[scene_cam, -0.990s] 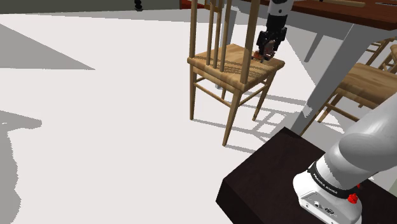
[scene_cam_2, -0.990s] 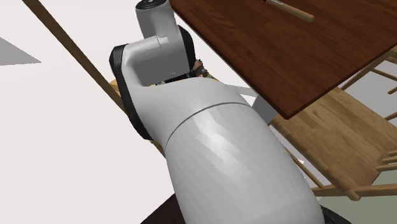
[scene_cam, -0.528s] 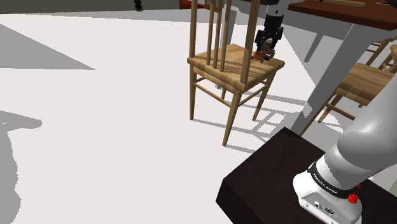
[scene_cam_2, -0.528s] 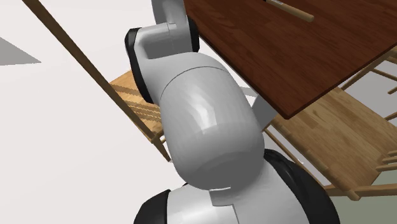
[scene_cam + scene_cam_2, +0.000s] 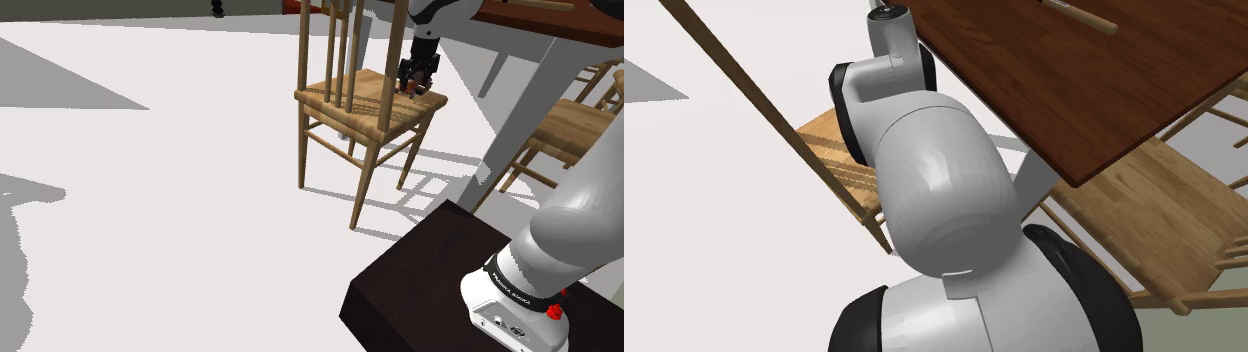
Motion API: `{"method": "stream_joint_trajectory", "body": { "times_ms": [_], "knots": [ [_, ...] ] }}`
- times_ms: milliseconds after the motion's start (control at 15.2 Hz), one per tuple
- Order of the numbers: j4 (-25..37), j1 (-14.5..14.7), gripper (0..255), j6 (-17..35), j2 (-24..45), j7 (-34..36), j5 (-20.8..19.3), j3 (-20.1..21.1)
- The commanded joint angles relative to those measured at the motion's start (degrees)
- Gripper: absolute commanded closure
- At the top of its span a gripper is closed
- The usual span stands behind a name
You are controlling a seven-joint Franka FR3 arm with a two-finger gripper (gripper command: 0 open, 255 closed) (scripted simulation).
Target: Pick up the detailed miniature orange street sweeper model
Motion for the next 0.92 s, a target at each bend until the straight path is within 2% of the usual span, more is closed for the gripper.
{"method": "stream_joint_trajectory", "body": {
  "times_ms": [0, 594, 858],
  "knots": [
    [-0.41, -0.05, 255, 0.41, 0.03, -0.07, 0.0, -0.04],
    [-0.29, -0.03, 255, 0.28, 0.02, -0.04, 0.0, -0.03],
    [2.04, 0.01, 255, -2.66, -0.61, -0.1, -0.13, -0.04]
  ]
}}
